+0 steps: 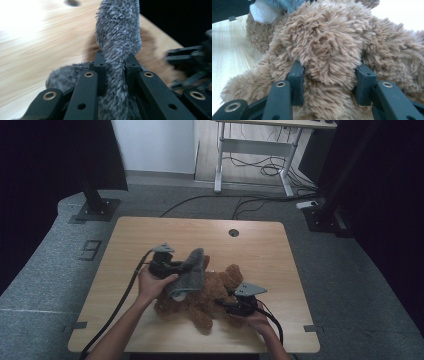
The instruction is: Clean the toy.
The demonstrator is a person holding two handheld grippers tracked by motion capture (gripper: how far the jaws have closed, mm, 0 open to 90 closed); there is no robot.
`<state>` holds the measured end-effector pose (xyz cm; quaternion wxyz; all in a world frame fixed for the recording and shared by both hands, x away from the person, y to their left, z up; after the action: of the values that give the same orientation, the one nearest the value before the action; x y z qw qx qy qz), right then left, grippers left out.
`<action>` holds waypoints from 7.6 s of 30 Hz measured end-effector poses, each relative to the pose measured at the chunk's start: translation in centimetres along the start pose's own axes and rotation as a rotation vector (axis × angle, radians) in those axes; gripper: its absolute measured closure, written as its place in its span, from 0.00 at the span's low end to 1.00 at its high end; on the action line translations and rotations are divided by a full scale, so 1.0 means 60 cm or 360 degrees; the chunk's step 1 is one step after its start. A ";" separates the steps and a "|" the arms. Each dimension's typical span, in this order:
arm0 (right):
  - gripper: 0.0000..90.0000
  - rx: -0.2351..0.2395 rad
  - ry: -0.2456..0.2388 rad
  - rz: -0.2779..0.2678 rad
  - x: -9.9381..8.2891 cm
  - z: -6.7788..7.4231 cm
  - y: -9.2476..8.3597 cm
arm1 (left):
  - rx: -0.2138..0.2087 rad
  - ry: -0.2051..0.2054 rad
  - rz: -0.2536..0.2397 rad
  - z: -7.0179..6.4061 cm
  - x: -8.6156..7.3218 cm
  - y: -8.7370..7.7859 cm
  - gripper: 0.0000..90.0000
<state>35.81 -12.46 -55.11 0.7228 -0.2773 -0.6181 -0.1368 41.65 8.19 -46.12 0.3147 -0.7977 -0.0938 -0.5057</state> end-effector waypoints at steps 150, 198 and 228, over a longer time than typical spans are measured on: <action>0.52 -0.0130 0.0099 0.0135 0.003 0.008 0.003 | 0.0353 -0.0077 -0.0063 0.111 -0.098 -0.158 0.86; 0.67 -0.0415 0.0040 -0.0079 0.039 -0.045 0.070 | 0.0252 -0.0012 -0.0081 0.083 -0.024 -0.012 0.85; 0.13 -0.0163 0.0268 0.0010 0.054 -0.049 0.036 | 0.0149 0.0054 -0.0100 0.019 -0.093 -0.031 0.87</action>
<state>40.03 -11.94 -52.74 0.7574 -0.3034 -0.5465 -0.1888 39.02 11.30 -50.54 0.3373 -0.7701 -0.1371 -0.5238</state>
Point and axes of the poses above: each handheld gripper's, and its own axes: y roughly forward along the jaws, x roughly out of its top, z roughly to its left, the point moved 5 cm from there along y, roughly forward along the jaws, and after that the axes turned 11 degrees about -z, right-handed, at the moved point
